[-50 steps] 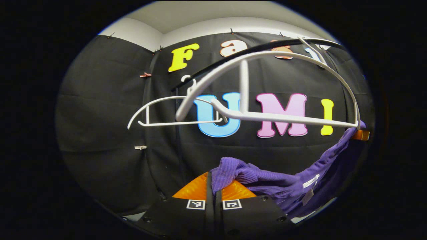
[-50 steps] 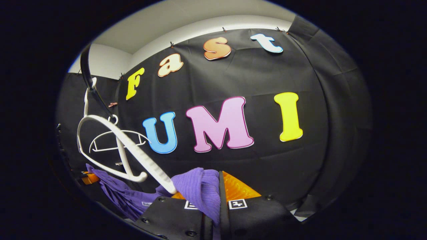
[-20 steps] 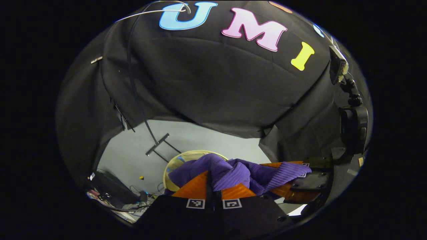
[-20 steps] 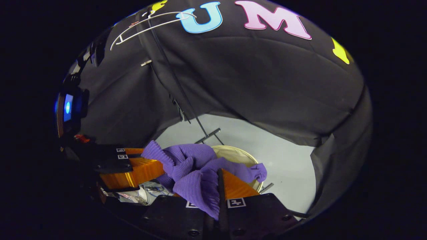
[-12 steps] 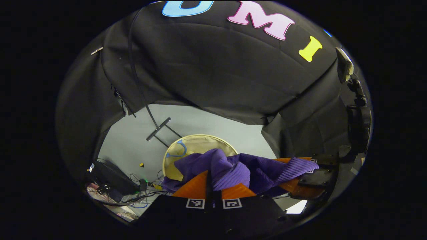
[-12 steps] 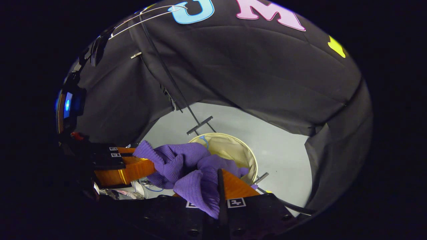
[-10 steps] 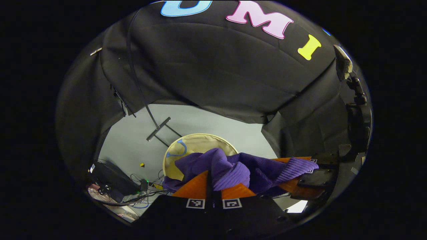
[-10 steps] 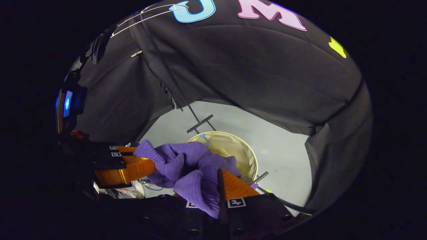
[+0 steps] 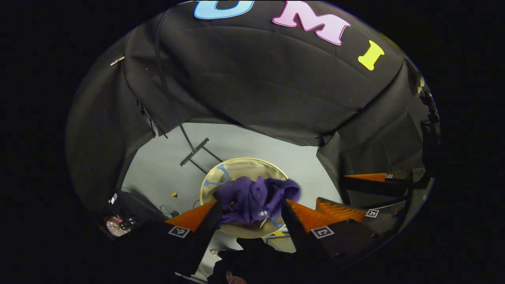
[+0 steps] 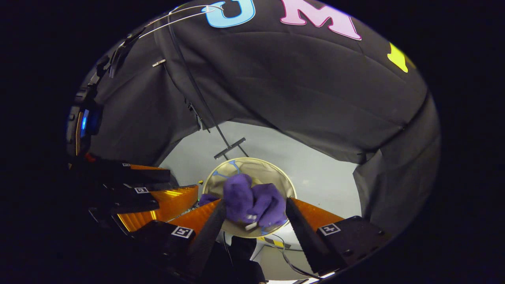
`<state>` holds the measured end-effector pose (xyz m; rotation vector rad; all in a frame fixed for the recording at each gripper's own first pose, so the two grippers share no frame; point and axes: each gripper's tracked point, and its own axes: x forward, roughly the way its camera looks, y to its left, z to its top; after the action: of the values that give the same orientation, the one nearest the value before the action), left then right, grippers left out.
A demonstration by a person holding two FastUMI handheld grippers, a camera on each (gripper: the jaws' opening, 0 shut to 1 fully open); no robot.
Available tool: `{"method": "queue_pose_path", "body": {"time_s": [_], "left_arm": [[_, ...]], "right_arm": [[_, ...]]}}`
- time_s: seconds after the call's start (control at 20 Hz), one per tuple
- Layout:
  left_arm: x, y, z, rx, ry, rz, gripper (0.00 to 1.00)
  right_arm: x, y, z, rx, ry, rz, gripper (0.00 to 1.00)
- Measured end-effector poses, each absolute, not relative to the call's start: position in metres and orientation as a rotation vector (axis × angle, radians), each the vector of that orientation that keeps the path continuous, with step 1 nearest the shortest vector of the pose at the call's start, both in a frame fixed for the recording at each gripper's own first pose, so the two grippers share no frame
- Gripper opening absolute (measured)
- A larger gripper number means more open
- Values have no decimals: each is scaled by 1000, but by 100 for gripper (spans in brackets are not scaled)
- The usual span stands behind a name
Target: Grasp the clothes on the hanger with both hands and then place them into the laundry hamper below.
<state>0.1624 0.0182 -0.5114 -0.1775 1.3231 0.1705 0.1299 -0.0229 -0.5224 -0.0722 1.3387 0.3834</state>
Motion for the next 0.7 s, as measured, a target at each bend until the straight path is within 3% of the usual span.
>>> {"method": "queue_pose_path", "body": {"time_s": [0.7], "left_arm": [[155, 23, -498, -176, 1266, 181, 96]], "right_arm": [[130, -28, -506, -55, 1296, 366, 99]]}}
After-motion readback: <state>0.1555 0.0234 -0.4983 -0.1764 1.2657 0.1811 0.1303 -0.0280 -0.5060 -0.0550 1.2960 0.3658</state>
